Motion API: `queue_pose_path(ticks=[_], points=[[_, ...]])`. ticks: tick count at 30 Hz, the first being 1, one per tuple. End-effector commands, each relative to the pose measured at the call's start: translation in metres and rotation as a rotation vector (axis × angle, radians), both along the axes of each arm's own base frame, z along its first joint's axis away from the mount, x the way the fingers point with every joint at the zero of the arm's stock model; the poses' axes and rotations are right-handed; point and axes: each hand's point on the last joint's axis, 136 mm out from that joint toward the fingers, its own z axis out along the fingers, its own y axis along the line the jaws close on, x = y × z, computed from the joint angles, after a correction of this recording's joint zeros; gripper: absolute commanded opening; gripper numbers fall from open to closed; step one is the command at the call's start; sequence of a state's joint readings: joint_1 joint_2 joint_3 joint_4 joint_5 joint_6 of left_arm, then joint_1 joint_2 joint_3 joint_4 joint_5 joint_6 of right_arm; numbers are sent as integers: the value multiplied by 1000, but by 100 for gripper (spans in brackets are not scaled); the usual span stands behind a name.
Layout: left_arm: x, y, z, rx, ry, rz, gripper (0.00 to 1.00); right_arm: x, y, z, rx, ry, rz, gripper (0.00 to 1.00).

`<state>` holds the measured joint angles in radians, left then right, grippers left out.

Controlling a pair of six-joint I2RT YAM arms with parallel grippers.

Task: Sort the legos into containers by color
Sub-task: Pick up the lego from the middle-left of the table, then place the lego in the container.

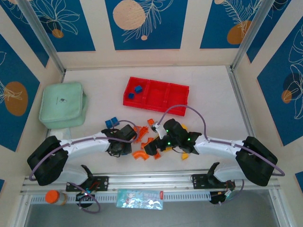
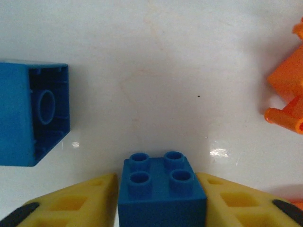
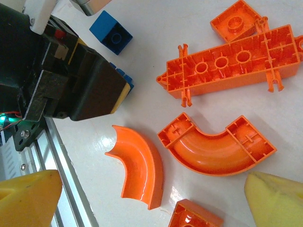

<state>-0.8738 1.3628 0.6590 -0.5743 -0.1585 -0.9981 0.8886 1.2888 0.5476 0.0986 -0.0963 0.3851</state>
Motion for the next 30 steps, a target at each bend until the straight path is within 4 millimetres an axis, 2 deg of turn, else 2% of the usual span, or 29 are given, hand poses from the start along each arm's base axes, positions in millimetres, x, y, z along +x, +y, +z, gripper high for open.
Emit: queue_pose_path(ticks=[1,9,12,15,18,23,26,30], points=[[-1,3,1,7,-18,0,41,1,4,4,11,-12,10,99],[3,1,14,-1,-49,-26,32,6,2,15,36,-14,-14,99],[7,4,25,10,-78,-37,30,9,-1,21,61,-5,-30,99],[17,4,45,29,-133,-57,30,15,-5,31,87,-4,-49,99],[35,1,69,51,-206,-79,30,25,-8,43,121,-5,-63,99],[77,-8,105,59,-297,-103,30,48,-17,57,146,3,-113,99],[106,-14,120,49,-334,-118,30,64,-23,66,164,13,-153,99],[147,-21,129,14,-353,-110,29,79,-27,75,190,24,-178,99]])
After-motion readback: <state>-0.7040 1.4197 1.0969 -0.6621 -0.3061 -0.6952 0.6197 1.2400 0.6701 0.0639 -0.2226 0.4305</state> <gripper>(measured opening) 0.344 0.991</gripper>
